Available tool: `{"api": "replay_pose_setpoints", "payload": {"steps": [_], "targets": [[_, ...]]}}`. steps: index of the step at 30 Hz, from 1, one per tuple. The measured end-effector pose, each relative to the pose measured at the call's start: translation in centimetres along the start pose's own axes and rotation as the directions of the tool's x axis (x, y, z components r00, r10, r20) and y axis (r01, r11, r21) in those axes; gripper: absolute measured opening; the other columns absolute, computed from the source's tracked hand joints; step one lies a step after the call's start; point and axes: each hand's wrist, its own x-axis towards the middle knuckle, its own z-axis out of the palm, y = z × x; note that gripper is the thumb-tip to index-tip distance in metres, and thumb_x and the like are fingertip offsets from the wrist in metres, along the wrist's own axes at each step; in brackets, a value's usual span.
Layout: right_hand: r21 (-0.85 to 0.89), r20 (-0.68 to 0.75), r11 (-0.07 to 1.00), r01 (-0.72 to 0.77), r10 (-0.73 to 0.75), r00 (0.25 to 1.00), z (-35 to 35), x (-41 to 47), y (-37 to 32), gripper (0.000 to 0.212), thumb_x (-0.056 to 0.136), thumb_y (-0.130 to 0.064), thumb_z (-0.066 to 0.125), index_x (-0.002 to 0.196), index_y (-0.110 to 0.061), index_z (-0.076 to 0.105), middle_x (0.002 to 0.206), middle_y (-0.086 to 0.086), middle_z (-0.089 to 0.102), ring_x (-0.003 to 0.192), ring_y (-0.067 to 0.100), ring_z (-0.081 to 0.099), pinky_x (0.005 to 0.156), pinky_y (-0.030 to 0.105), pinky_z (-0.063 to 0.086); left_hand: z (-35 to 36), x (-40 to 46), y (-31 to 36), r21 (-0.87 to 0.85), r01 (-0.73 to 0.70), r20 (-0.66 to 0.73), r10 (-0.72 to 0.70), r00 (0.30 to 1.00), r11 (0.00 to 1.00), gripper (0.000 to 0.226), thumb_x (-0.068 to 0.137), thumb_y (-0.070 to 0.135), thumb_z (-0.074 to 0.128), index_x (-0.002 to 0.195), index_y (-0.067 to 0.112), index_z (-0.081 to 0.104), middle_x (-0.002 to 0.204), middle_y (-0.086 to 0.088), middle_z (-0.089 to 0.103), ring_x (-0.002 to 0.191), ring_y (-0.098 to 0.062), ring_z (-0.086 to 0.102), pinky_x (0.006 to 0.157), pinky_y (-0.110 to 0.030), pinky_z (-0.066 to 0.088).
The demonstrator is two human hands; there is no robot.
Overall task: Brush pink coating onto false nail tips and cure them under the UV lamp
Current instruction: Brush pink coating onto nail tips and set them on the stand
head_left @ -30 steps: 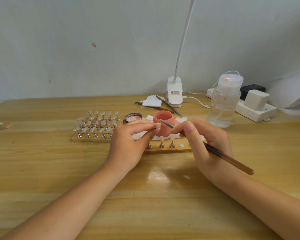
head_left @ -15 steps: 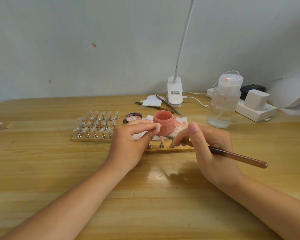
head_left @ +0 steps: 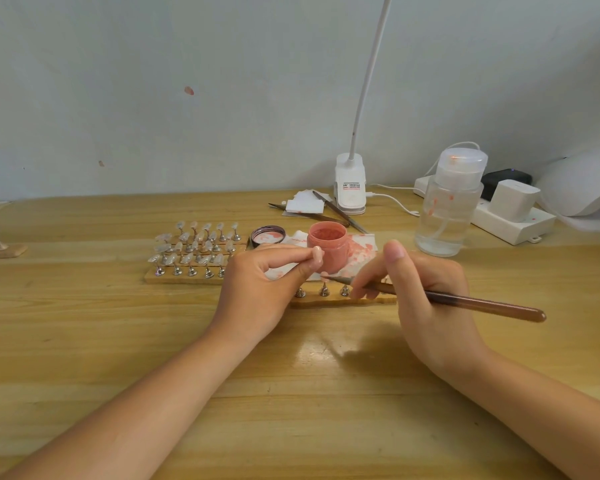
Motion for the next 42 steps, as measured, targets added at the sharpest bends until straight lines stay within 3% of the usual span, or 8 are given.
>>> {"api": "replay_pose_setpoints", "payload": {"steps": [12,17,21,25,30,34,38,42], "targets": [[-0.135,0.009,0.989,0.067,-0.066,0.998,0.19,0.35,-0.08,0.041,0.092,-0.03,0.038,0.072,-0.011,0.067,0.074,-0.017,0.063,0.073,0.002,0.061,0.068,0.017,0.045,0.06,0.06,-0.5,0.055,0.0,-0.014,0.0,1.0,0.999,0.019,0.077,0.007,0.068,0.089,0.022,0.07,0.084,0.015,0.066,0.085,0.008,0.06,0.078,-0.002,0.037],[-0.098,0.011,0.994,0.05,-0.05,0.999,-0.02,0.11,-0.03,0.048,0.091,-0.031,0.037,0.065,-0.005,0.067,0.064,-0.003,0.064,0.064,0.009,0.06,0.06,0.028,0.047,0.04,-0.01,-0.2,0.055,0.033,-0.022,-0.032,0.999,0.998,0.023,0.077,0.008,0.068,0.088,0.028,0.067,0.086,0.015,0.065,0.087,0.013,0.056,0.077,0.0,0.035],[-0.209,0.018,0.969,0.131,-0.13,0.991,0.22,0.36,-0.09,0.037,0.091,-0.027,0.042,0.074,-0.01,0.069,0.078,-0.021,0.06,0.075,0.001,0.059,0.07,0.019,0.044,0.07,0.01,-0.1,0.075,0.041,-0.016,-0.04,0.999,0.996,0.019,0.077,0.008,0.068,0.089,0.022,0.069,0.085,0.007,0.066,0.087,0.008,0.057,0.077,-0.001,0.036],[-0.164,0.032,0.979,0.119,-0.115,0.993,-0.05,0.19,0.19,0.052,0.094,-0.036,0.038,0.065,-0.005,0.068,0.065,-0.008,0.063,0.063,0.006,0.057,0.06,0.023,0.043,0.06,-0.09,0.06,0.091,0.045,-0.027,-0.043,0.999,0.995,0.023,0.077,0.007,0.069,0.083,0.029,0.068,0.083,0.012,0.064,0.084,0.011,0.055,0.076,0.0,0.035],[-0.257,0.063,0.944,0.208,-0.198,0.978,0.22,0.59,-0.04,0.027,0.092,-0.024,0.042,0.08,-0.022,0.066,0.079,-0.022,0.058,0.074,0.001,0.058,0.068,0.017,0.043,0.04,-0.11,0.04,0.101,0.066,-0.027,-0.063,0.998,0.993,0.022,0.077,0.006,0.069,0.089,0.024,0.068,0.084,0.011,0.064,0.085,0.012,0.055,0.076,0.0,0.035],[-0.23,0.031,0.952,0.201,-0.199,0.979,-0.04,0.39,0.34,0.042,0.092,-0.024,0.04,0.066,-0.007,0.068,0.066,-0.009,0.061,0.063,0.005,0.057,0.06,0.022,0.043,0.01,-0.12,0.05,0.132,0.067,-0.025,-0.064,0.998,0.989,0.024,0.078,0.004,0.069,0.087,0.025,0.068,0.083,0.014,0.063,0.084,0.011,0.054,0.076,-0.001,0.036],[-0.306,0.064,0.922,0.235,-0.227,0.972,0.13,0.53,0.33,0.032,0.091,-0.023,0.044,0.077,-0.01,0.071,0.076,-0.014,0.06,0.071,0.006,0.058,0.066,0.018,0.044,-0.03,-0.15,0.16,0.128,0.076,-0.018,-0.074,0.997,0.989,0.023,0.078,0.005,0.069,0.089,0.025,0.068,0.084,0.012,0.064,0.086,0.009,0.055,0.075,-0.001,0.036],[-0.26,0.038,0.938,0.229,-0.227,0.973,-0.12,0.44,0.52,0.051,0.096,-0.035,0.036,0.065,-0.01,0.068,0.064,-0.01,0.059,0.062,0.004,0.055,0.06,0.022,0.043,-0.03,-0.17,0.34,0.135,0.079,-0.018,-0.077,0.997,0.988,0.024,0.078,0.004,0.069,0.086,0.027,0.068,0.082,0.013,0.063,0.085,0.014,0.053,0.074,0.001,0.035]]}}
